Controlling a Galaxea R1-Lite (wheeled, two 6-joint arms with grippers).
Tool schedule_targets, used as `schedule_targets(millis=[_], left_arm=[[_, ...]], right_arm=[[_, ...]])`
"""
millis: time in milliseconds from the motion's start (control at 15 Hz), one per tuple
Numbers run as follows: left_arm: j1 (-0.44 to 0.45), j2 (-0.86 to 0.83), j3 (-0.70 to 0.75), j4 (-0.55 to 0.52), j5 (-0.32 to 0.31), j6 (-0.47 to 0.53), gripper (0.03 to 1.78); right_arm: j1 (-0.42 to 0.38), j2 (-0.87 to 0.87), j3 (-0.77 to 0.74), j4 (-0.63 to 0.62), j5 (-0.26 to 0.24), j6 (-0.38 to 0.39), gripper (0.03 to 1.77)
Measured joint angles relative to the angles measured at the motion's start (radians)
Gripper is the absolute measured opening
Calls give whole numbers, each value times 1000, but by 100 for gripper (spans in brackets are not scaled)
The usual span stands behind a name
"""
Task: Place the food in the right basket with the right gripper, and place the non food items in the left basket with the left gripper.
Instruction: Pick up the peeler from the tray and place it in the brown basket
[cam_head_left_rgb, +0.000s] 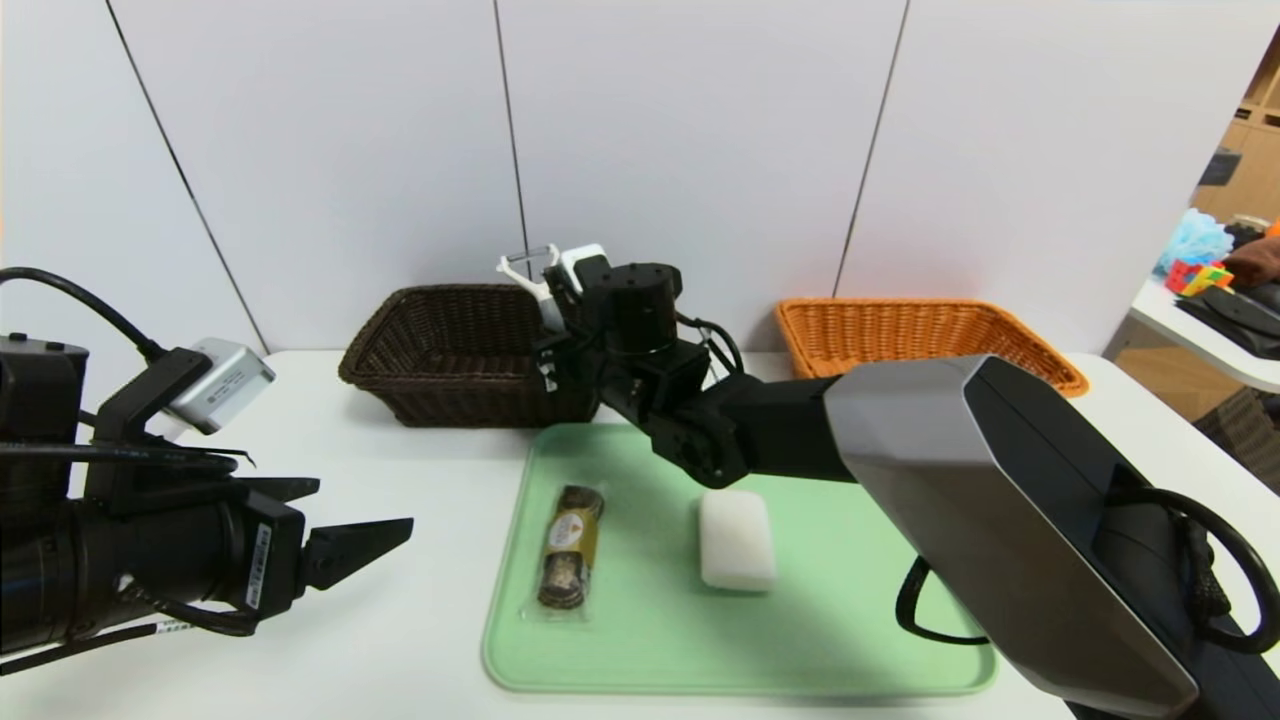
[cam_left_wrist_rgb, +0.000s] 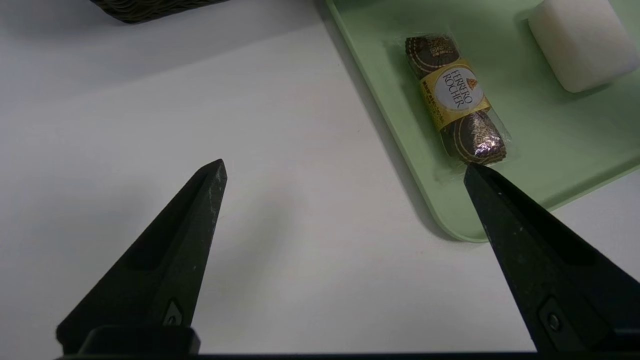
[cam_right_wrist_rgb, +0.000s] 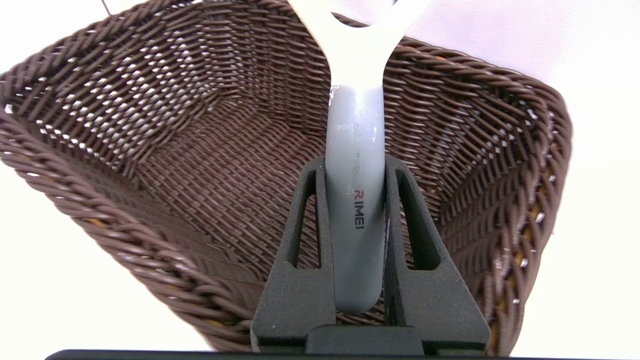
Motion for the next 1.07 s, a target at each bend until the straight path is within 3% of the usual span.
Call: schedule_targets(millis=[533,600,800,1067], left_arm=[[0,-1,-7,-1,0,0,169],[0,-1,-9,-2,0,0,169],[0,0,-10,-2,0,0,169],[0,0,-11,-2,0,0,169]], right_arm=[[0,-11,-4,3,16,-2,29],[-1,-11,-4,13,22,-1,34],[-3,-14,-4,22,24,-1,79],[-3,-18,-4,21,24,-1,115]])
